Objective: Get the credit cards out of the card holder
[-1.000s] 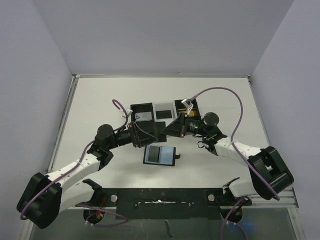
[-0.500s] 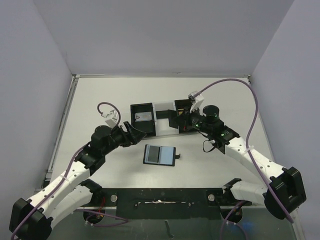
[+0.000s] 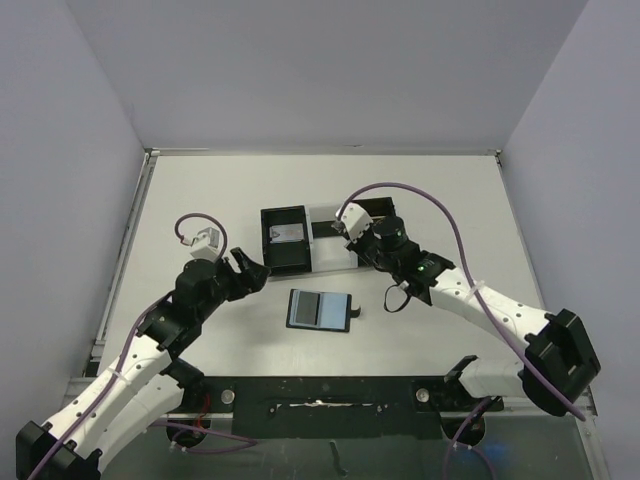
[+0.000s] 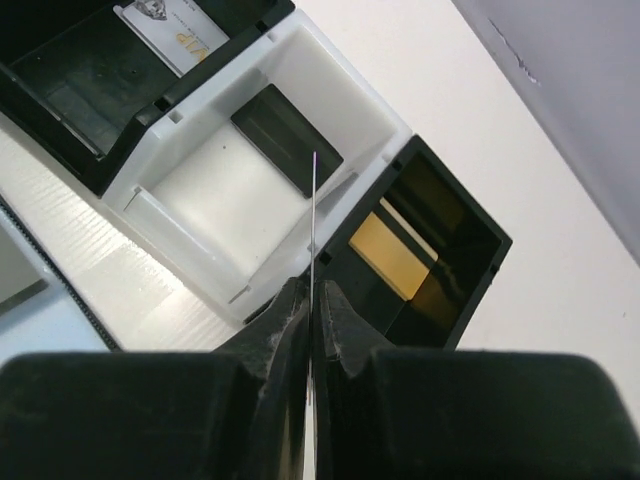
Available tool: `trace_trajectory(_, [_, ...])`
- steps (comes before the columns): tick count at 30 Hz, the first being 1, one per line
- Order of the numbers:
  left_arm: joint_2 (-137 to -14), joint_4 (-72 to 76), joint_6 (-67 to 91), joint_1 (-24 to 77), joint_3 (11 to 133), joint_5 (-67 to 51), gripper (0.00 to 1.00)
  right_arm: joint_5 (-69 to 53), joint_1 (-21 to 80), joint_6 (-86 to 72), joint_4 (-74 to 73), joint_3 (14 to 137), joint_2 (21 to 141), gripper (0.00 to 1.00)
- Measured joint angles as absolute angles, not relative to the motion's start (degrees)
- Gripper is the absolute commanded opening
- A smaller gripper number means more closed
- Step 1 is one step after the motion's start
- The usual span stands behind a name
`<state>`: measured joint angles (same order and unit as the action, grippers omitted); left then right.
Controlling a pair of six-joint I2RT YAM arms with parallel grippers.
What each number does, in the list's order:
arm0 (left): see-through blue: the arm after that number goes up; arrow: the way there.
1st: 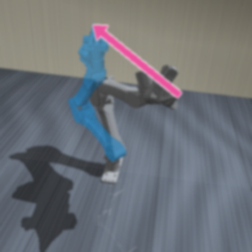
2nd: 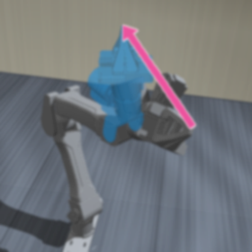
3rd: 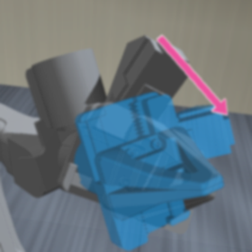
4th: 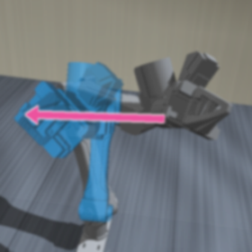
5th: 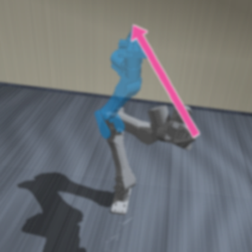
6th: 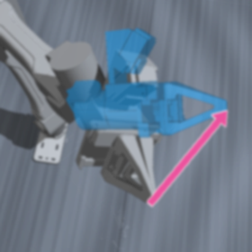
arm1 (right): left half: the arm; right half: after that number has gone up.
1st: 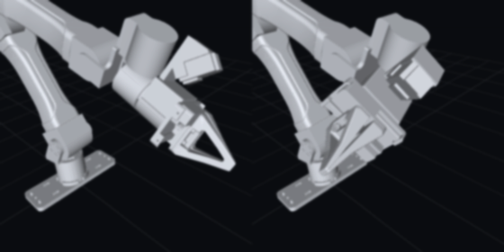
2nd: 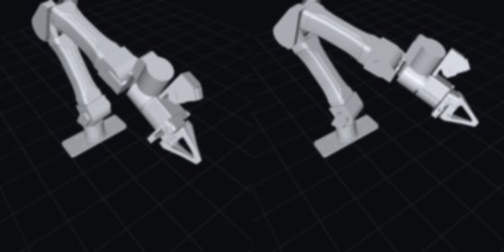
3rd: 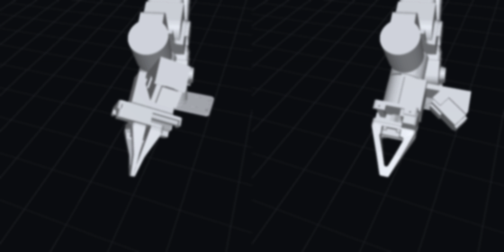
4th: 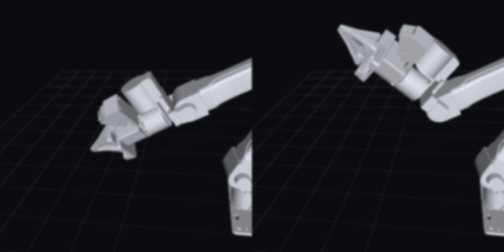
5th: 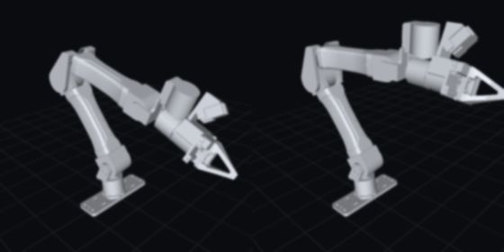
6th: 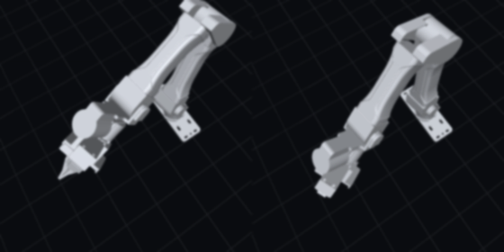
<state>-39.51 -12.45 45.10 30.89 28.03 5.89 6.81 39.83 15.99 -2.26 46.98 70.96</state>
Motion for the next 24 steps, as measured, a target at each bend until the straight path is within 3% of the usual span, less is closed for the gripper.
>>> trace_trajectory(24, [-41.65,-18.72,42.15,30.2,29.95,7.07,0.73,-2.28,36.73,34.11,1.15,63.68,98.02,0.0])
